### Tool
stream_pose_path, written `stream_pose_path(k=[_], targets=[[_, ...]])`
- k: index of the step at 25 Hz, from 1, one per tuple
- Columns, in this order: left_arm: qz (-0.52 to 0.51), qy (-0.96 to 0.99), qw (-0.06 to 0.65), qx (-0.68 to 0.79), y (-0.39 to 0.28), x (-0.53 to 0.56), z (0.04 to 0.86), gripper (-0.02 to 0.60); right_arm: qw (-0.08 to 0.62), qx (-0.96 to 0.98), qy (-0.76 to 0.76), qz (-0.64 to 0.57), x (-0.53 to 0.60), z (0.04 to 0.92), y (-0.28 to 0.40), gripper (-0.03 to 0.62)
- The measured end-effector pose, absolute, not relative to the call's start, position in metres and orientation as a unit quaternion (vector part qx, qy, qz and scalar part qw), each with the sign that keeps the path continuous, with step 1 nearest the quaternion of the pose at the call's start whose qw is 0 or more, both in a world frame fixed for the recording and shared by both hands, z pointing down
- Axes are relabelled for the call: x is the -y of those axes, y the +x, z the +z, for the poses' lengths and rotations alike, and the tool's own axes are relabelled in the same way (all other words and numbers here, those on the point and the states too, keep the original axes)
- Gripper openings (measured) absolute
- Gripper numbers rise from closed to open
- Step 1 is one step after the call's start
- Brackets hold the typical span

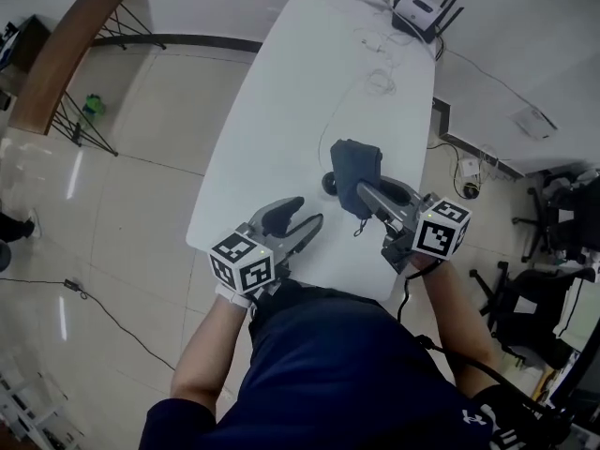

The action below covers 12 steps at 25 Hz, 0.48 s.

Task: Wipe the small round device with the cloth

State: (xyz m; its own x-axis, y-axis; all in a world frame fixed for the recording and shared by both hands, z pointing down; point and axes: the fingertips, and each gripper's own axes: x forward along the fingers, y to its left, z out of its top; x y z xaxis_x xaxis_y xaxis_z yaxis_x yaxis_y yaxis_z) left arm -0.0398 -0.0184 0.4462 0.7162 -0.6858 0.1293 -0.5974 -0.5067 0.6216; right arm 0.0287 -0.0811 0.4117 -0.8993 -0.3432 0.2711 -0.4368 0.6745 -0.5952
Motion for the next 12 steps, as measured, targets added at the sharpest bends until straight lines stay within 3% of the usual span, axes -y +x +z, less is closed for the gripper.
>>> stream_pose_path(k=[5, 6, 7, 12], targets=[[-0.187, 0.861, 0.436, 0.183, -0.024, 0.041, 0.408, 0.427, -0.023, 0.891, 0.081, 0.447, 0.054, 0.393, 0.012, 0.071], [-0.203, 0.854, 0.456, 0.146, -0.020, 0.043, 0.402, 0.430, -0.028, 0.889, 0.071, 0.452, 0.052, 0.392, 0.010, 0.071], [-0.215, 0.851, 0.465, 0.116, -0.016, 0.042, 0.396, 0.417, -0.028, 0.887, 0.064, 0.456, 0.050, 0.392, 0.008, 0.071], [-0.210, 0.857, 0.461, 0.095, -0.011, 0.038, 0.399, 0.153, 0.005, 0.882, 0.076, 0.466, 0.039, 0.412, -0.004, 0.071]])
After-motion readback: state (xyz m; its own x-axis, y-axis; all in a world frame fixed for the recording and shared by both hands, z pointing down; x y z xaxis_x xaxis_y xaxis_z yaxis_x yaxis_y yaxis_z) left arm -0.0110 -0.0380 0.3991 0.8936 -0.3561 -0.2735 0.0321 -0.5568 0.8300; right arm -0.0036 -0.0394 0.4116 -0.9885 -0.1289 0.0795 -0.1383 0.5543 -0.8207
